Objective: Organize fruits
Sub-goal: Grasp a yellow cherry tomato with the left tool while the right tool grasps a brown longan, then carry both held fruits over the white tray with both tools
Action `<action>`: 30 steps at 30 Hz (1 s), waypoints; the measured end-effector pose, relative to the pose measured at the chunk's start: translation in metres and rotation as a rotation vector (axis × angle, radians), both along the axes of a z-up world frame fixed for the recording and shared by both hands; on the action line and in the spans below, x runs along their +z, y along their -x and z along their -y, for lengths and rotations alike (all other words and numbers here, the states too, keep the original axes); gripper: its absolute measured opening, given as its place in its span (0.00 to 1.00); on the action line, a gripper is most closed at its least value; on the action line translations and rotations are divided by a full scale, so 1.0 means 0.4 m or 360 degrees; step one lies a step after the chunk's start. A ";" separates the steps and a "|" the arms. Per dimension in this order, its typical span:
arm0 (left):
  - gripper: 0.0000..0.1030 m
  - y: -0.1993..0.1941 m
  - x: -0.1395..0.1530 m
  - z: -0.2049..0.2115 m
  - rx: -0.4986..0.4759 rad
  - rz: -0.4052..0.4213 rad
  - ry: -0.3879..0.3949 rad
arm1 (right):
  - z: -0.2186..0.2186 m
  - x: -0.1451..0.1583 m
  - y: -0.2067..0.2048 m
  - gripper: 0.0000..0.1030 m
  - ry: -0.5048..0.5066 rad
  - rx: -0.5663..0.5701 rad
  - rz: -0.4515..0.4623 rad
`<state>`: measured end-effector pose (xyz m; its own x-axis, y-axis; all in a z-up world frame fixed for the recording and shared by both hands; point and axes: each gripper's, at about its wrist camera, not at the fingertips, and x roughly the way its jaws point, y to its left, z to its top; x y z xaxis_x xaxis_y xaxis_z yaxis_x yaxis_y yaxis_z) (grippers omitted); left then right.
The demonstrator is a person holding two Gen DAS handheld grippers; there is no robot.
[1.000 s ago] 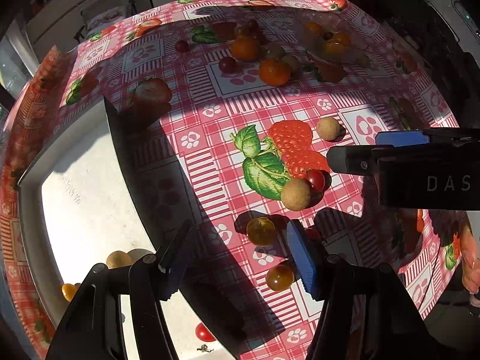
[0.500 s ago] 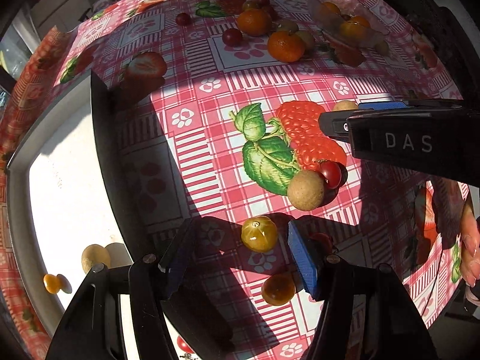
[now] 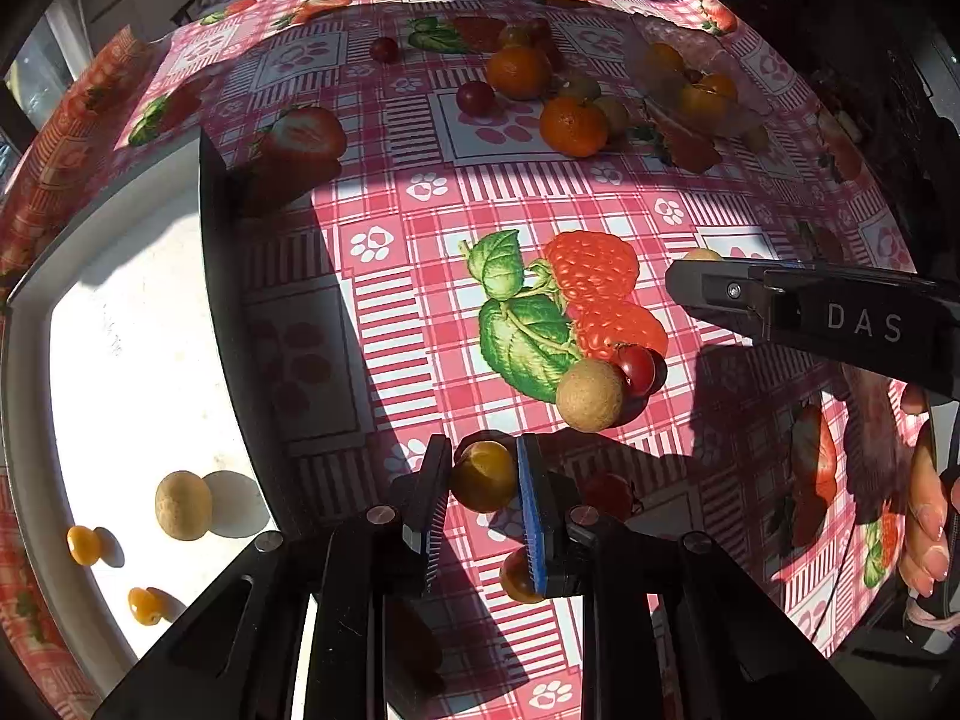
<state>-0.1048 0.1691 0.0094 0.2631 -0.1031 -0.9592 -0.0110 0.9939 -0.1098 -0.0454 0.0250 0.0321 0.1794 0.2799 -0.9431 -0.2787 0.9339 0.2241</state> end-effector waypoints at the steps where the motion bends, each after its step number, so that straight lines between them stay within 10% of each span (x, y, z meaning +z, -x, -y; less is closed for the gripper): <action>1: 0.23 0.001 0.007 -0.004 0.0007 0.0007 0.0006 | 0.002 0.004 0.004 0.28 -0.0007 -0.0003 -0.0004; 30: 0.23 0.095 0.121 -0.297 0.0383 0.0171 -0.0067 | -0.274 0.115 0.081 0.28 -0.0141 0.0333 -0.0002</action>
<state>-0.1428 0.2880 0.0579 0.3758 0.0142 -0.9266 -0.2381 0.9678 -0.0818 -0.0777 0.1345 0.0782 0.1078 0.3928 -0.9133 -0.4642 0.8323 0.3032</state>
